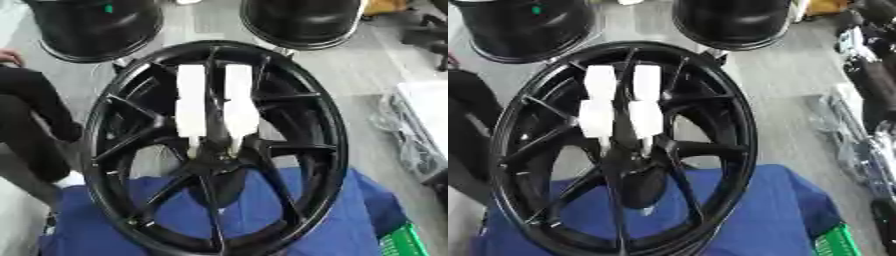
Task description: Pull the pin out of the wheel hub.
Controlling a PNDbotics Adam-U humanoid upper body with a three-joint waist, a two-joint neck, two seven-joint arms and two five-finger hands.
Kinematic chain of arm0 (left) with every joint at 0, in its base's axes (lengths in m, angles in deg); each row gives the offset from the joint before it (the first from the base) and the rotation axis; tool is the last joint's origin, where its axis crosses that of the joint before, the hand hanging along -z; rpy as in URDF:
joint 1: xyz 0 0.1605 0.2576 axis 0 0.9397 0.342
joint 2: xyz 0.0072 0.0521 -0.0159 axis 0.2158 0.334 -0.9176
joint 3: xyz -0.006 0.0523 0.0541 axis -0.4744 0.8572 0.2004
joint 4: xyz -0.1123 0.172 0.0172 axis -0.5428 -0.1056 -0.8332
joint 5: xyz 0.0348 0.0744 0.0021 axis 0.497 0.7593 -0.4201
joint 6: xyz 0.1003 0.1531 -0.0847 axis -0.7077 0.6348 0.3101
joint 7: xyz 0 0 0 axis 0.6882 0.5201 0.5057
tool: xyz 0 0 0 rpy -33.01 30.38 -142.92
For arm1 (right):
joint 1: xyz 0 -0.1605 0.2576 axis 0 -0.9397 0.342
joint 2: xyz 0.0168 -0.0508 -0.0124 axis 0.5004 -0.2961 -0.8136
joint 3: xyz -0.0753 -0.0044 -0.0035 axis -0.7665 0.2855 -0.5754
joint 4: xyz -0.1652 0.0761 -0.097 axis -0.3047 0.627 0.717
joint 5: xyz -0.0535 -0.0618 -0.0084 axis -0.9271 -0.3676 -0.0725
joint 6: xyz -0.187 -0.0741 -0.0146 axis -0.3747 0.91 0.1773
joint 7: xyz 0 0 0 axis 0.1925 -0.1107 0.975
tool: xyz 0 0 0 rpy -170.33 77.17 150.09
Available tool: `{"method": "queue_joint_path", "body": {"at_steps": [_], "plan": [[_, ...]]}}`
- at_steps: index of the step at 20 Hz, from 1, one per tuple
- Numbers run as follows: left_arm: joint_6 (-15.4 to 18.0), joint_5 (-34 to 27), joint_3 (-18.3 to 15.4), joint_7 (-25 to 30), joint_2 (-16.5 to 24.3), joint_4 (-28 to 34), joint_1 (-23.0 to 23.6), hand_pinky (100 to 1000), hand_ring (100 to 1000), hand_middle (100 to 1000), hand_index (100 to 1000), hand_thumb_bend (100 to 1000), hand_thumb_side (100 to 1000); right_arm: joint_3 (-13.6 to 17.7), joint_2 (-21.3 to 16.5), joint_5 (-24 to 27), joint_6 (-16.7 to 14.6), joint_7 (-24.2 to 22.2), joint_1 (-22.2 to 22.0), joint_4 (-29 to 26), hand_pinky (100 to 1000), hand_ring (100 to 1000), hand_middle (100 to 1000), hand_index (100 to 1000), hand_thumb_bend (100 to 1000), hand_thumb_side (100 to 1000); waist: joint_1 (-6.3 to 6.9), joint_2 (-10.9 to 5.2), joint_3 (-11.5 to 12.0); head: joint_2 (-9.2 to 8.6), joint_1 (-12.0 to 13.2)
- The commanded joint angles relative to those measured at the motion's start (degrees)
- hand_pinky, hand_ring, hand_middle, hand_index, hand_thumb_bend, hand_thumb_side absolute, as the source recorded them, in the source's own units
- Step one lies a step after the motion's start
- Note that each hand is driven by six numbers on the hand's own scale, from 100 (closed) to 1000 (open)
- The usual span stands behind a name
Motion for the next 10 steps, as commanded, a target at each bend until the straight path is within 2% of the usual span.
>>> {"method": "queue_joint_path", "body": {"at_steps": [1, 5, 10], "plan": [[0.1, 0.3, -0.6, -0.4, 1.9, 1.0, -0.5, 902, 877, 954, 951, 412, 776, 0.2, -1.7, 0.0, 0.0, 0.3, 0.7, -1.3, 750, 746, 833, 863, 231, 455, -0.04, -1.38, -0.2, 1.03, 0.8], [0.6, -0.1, -0.7, -2.3, 1.9, 1.0, -0.7, 898, 873, 949, 952, 414, 770, 0.3, -1.8, -0.1, 0.3, 0.6, 0.2, -1.4, 749, 746, 835, 868, 237, 459, 0.02, -0.86, -0.7, 2.21, 1.5], [0.6, 0.0, -0.8, -2.8, 1.9, 0.9, -0.7, 900, 875, 954, 960, 413, 769, 0.3, -1.9, -0.1, 0.6, 1.3, 0.1, -0.9, 754, 756, 857, 882, 248, 460, 0.05, -0.14, -0.3, 2.68, 1.6]]}}
